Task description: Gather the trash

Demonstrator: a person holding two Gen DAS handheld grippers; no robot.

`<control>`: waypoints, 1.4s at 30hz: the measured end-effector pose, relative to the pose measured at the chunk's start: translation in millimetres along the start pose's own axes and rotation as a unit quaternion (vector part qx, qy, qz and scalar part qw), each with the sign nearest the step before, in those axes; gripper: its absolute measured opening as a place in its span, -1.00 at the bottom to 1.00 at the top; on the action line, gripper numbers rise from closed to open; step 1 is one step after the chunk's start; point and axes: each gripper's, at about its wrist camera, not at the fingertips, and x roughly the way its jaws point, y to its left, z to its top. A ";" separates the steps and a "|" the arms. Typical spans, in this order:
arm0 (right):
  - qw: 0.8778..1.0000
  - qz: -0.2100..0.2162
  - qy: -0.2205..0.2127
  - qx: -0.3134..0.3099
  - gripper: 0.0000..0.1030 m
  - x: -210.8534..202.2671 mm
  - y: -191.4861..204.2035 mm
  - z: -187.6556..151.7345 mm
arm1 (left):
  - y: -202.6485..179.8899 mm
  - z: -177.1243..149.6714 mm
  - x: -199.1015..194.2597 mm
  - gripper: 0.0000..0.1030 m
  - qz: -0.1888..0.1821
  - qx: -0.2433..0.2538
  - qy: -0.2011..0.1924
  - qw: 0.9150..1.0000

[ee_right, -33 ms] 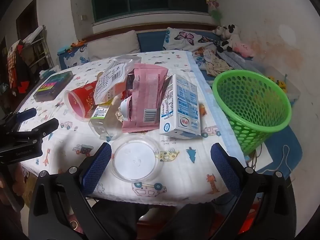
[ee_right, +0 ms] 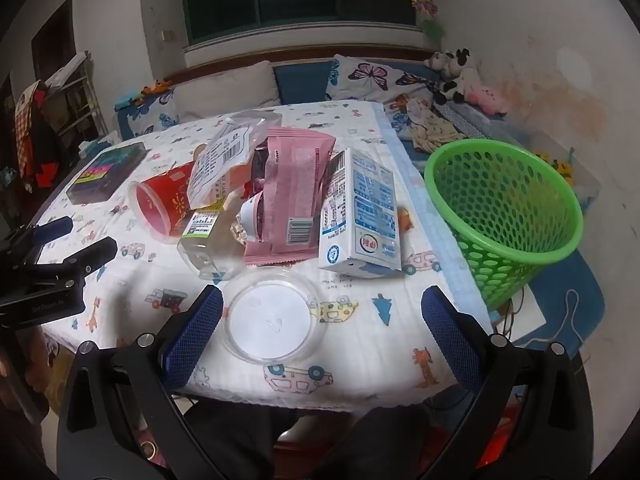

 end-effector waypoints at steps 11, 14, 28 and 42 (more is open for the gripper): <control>1.000 -0.002 -0.005 -0.002 0.92 -1.3 0.5 -0.4 | -1.2 1.0 -3.2 0.88 -0.003 -0.001 -0.001 1.000; 1.000 -0.002 -0.004 -0.003 0.92 -1.8 1.1 0.1 | -2.4 1.7 -3.9 0.88 -0.004 -0.002 -0.001 1.000; 1.000 -0.001 -0.002 -0.004 0.91 2.8 3.3 0.8 | 2.1 -0.8 1.2 0.88 -0.004 -0.007 0.001 1.000; 1.000 0.003 -0.001 -0.005 0.91 5.1 3.5 2.4 | -1.5 -4.0 3.3 0.88 -0.004 -0.009 0.000 1.000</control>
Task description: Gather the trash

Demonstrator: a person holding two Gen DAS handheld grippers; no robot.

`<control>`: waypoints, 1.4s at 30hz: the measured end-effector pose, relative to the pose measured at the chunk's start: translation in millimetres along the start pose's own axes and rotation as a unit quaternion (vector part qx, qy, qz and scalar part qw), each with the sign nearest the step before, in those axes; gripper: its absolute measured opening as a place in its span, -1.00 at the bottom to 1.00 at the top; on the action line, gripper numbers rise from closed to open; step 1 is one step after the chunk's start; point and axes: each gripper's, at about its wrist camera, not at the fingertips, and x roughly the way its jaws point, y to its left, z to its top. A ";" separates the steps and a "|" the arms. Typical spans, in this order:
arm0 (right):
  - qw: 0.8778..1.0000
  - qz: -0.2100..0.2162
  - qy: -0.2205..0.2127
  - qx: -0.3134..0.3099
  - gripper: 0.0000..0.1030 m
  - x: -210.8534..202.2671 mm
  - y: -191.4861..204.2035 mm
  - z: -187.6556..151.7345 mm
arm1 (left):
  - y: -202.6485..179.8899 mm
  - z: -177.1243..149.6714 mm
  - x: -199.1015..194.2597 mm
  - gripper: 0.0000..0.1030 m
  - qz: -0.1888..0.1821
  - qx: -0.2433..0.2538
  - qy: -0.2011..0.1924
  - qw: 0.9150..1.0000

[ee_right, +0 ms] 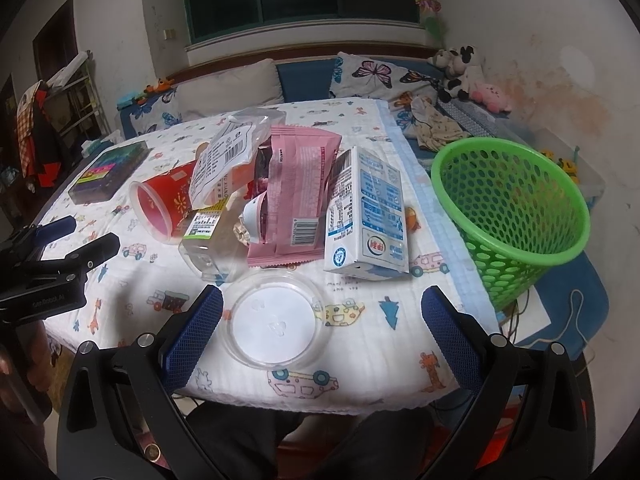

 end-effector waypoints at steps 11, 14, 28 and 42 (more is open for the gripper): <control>1.000 0.005 0.002 0.002 0.91 4.1 -0.9 2.6 | 7.3 9.6 11.8 0.88 -0.001 -0.005 0.006 1.000; 1.000 0.006 0.001 0.000 0.91 6.0 -1.2 5.1 | 8.2 10.9 15.1 0.88 -0.002 -0.006 0.008 1.000; 0.999 0.031 -0.013 -0.021 0.91 12.3 3.9 32.8 | 22.3 22.0 21.6 0.88 0.000 -0.024 0.012 1.000; 0.996 0.073 -0.019 -0.045 0.77 36.0 6.0 86.2 | 33.4 25.3 41.8 0.88 -0.002 -0.034 0.032 0.999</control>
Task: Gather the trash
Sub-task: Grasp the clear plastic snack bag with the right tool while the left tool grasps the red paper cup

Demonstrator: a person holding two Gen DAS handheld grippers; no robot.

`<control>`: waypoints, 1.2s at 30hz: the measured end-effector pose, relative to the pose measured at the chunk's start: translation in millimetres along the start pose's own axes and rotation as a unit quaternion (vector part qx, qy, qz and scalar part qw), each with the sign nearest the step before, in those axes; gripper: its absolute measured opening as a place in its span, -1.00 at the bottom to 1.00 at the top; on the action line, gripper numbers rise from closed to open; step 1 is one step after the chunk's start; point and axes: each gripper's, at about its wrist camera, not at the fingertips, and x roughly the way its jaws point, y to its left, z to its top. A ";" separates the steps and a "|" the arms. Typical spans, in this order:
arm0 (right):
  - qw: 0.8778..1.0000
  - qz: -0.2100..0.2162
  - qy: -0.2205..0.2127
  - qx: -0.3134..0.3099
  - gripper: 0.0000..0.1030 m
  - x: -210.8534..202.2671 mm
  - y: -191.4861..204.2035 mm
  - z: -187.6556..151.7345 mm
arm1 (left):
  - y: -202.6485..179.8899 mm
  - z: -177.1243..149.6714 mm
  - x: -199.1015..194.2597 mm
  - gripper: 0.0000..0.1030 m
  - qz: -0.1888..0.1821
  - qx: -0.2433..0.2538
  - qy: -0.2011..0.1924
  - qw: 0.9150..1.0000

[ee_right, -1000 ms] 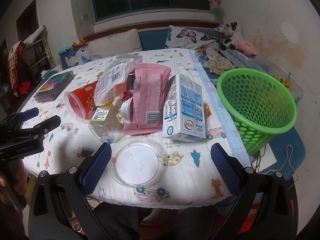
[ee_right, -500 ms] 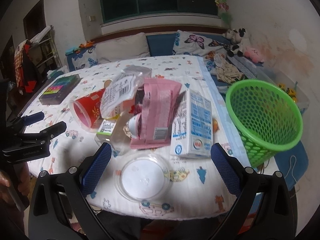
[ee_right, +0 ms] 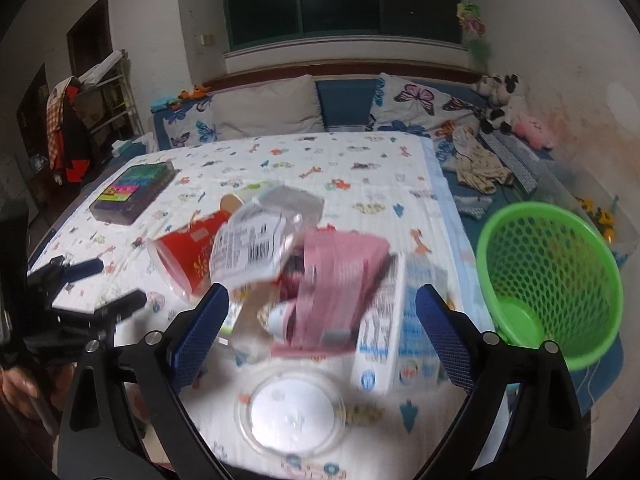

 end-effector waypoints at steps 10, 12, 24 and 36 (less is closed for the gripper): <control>0.999 0.041 0.019 -0.014 0.55 39.2 0.4 36.4 | 3.6 8.0 17.0 0.87 -0.007 -0.003 0.003 1.000; 0.998 0.049 0.023 -0.017 0.52 46.4 1.2 42.1 | 4.2 9.4 20.7 0.87 -0.009 -0.004 0.005 1.000; 0.994 0.088 0.057 -0.032 0.24 82.6 0.8 55.0 | 6.7 14.5 47.8 0.56 -0.075 -0.028 0.025 0.997; 0.993 0.097 0.060 -0.035 -0.25 81.9 2.3 50.5 | -0.2 21.7 66.1 0.13 -0.120 -0.041 0.025 0.992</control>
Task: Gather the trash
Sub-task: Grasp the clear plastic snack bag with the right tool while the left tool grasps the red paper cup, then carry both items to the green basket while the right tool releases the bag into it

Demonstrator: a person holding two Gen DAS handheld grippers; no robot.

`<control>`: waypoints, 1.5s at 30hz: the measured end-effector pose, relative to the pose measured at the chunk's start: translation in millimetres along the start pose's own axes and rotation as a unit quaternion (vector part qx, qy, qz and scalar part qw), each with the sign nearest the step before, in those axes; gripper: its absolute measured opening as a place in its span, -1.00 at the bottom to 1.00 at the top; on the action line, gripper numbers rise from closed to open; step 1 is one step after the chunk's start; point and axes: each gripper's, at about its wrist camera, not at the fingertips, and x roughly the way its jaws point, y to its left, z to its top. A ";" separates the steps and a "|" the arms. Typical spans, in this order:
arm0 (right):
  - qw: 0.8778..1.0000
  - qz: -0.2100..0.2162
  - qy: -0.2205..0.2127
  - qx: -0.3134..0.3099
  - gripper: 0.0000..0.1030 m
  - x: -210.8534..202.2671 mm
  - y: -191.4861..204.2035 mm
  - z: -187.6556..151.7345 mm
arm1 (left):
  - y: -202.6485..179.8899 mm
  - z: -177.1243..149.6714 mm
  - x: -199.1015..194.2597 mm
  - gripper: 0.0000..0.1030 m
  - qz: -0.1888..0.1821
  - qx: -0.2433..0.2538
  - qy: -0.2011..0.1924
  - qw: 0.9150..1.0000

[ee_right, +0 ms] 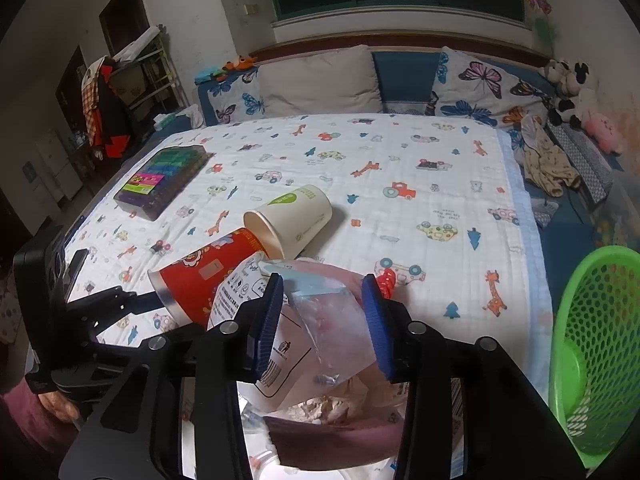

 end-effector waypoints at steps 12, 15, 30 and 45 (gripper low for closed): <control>0.999 -0.023 -0.025 -0.008 -0.44 -12.2 8.5 -3.2 | 5.1 2.6 10.8 -0.69 -0.020 -0.008 0.006 1.000; 0.999 -0.027 -0.035 -0.008 -0.44 -17.1 9.4 -2.8 | 4.1 3.0 7.3 -0.80 -0.022 -0.006 0.000 1.000; 0.994 -0.047 -0.095 0.017 -0.46 -61.8 -2.1 4.4 | 7.2 2.2 -31.9 -0.90 -0.030 -0.003 -0.028 0.999; 0.969 -0.195 -0.111 0.107 -0.45 -121.0 -107.3 -38.9 | -64.0 47.3 -67.5 -0.90 -0.112 0.064 -0.062 0.990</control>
